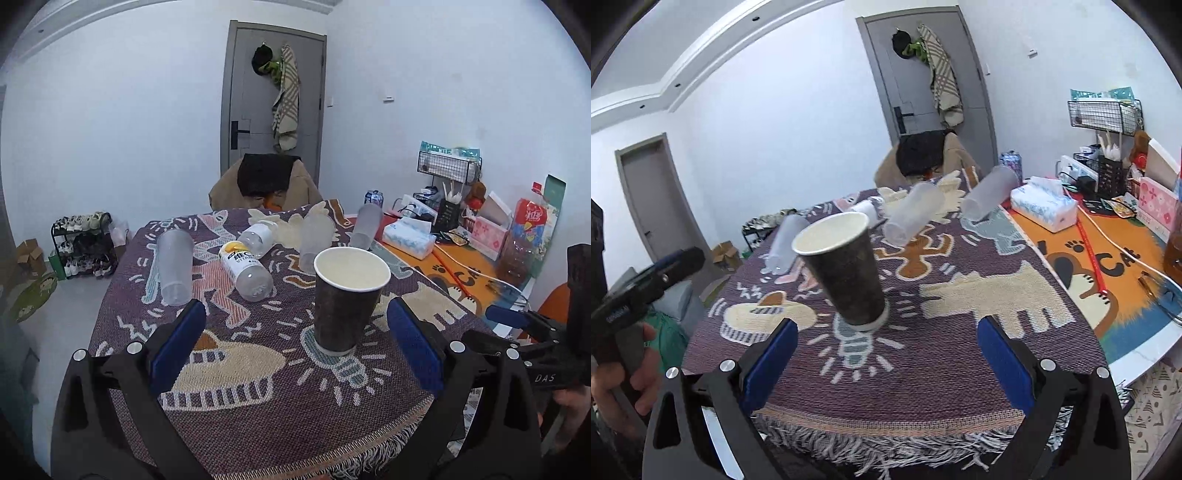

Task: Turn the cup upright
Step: 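Open the right gripper and withdraw it from the cup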

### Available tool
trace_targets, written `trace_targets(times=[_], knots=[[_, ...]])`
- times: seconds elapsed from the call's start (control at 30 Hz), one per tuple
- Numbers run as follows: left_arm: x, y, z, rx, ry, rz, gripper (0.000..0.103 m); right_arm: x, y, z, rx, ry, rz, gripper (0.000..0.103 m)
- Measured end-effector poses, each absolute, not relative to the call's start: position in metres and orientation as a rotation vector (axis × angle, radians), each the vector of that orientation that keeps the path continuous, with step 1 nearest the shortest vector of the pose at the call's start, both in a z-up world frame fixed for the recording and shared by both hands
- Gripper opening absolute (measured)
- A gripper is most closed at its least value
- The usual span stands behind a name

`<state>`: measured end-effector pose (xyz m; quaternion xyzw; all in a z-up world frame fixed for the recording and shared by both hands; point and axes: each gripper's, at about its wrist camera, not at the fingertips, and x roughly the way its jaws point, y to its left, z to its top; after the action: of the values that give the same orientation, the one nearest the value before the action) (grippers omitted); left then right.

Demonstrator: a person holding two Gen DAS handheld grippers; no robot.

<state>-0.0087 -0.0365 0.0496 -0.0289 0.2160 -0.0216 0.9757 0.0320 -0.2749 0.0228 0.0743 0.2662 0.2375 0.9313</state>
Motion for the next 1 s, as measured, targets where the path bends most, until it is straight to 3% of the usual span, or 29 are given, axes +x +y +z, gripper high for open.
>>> trace_targets(times=[1.0], knots=[[-0.044, -0.030, 0.059, -0.038, 0.393, 0.036, 0.098, 0.015, -0.256, 0.025, 0.138, 0.541, 0.556, 0.095]])
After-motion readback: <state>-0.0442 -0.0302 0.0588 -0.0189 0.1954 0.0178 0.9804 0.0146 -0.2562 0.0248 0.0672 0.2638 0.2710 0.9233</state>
